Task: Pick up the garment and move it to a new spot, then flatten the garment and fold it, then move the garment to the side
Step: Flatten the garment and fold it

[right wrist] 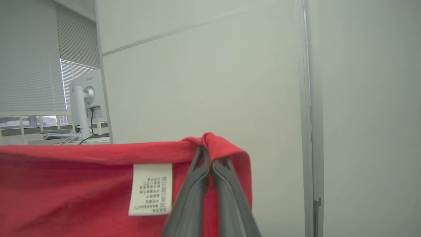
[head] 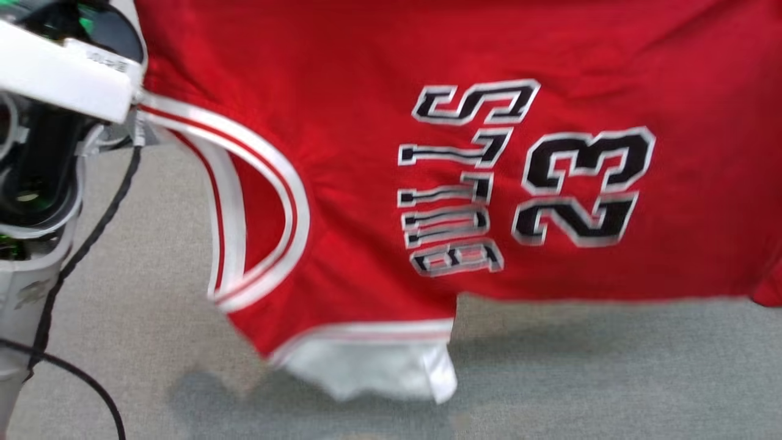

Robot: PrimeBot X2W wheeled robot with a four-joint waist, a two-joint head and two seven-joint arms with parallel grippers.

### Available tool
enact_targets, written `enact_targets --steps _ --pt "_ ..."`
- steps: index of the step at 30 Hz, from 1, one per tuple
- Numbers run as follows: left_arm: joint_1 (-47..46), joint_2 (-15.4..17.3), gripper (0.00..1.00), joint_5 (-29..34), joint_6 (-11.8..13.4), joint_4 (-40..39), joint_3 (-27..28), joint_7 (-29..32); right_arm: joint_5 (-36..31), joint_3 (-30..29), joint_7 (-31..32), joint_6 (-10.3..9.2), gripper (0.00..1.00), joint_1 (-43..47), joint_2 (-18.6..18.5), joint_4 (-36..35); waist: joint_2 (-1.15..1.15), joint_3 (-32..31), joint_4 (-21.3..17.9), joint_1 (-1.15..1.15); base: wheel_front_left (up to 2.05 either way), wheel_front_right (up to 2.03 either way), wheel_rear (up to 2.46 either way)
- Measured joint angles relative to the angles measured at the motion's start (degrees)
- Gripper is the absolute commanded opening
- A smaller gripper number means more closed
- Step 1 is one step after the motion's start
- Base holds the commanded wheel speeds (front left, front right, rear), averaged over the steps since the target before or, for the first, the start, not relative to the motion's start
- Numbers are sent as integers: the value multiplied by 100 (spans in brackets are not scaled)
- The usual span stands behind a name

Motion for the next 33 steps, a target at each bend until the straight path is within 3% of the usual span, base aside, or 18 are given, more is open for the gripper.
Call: enact_targets --steps 4,7,10,12,17,20,28,33 --pt "-170 -121 0 24 -15 884 -270 132 -75 472 582 -2 0 -271 482 1051 0 248 20 0 0 0 0" --pt "-709 -422 0 346 -318 2123 -556 -87 -501 979 655 -1 0 -1100 910 2187 0 447 47 0 0 0 0" --pt "-1424 -942 0 568 -775 3488 -693 -590 -1013 1117 -51 0 0 -2112 1266 3351 0 492 134 0 0 0 0" --pt "-2008 -1216 0 709 -1137 4062 -684 -989 -1160 1141 -570 -1 0 -2754 1296 3867 0 497 202 0 0 0 0" --pt "-2993 -1425 0 871 -1603 4704 -743 -1573 -1106 1692 -982 -1 0 -3530 1211 4444 0 675 265 0 0 0 0" --pt "-2633 -1424 0 680 -1640 4867 -961 -1467 -814 2204 -973 -1 0 -3290 1195 4584 0 832 264 0 0 0 0" --pt "-444 -1214 0 49 -1641 5405 -1435 -1434 59 3197 -998 0 0 -1926 979 4678 0 1324 198 0 0 0 0" --pt "223 -1248 0 -247 -1642 5560 -1546 -1626 479 3700 -1110 1 0 -1138 860 4614 0 1411 95 0 0 0 0"
